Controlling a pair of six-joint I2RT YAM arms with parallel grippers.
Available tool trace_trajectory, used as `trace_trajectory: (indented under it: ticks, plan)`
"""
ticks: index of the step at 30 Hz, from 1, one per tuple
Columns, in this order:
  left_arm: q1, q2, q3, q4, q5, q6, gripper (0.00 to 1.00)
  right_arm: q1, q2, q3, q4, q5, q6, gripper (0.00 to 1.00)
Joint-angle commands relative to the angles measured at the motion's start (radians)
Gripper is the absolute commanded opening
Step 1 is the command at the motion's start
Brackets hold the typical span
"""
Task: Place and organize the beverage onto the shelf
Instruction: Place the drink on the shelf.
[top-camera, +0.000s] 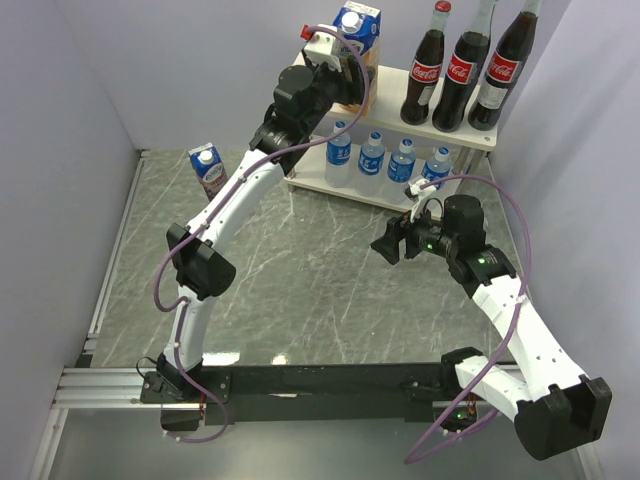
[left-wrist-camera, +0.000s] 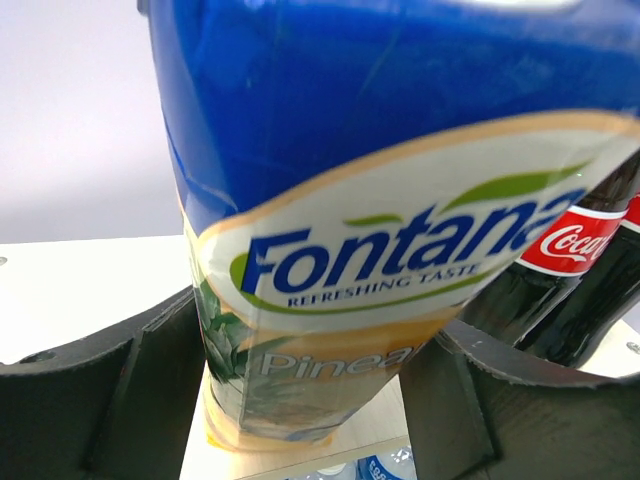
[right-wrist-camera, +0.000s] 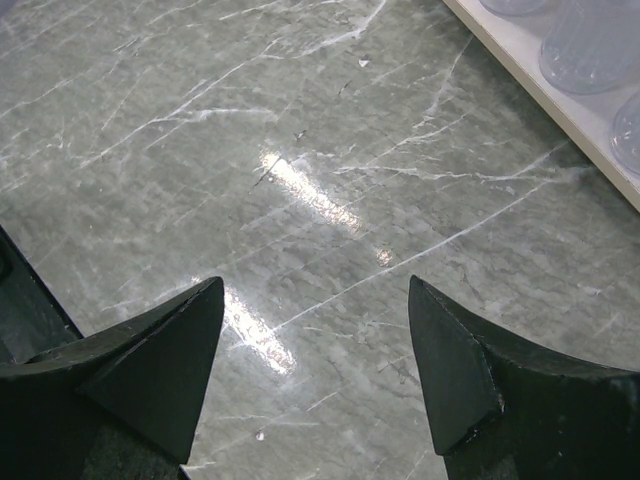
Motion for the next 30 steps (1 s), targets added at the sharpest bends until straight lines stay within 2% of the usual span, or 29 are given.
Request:
trace_trajectory:
  ticks: [1,30]
  plan:
    - [-0.008,-0.032,0.088,0.200,0.001,-0.005,0.74,-0.005,0.000,0.007,0.018,-0.003,0.004,0.80]
    - [-0.012,0.027,0.112,0.238,-0.032,-0.012,0.76,-0.005,0.000,0.009,0.012,0.000,0.002,0.80]
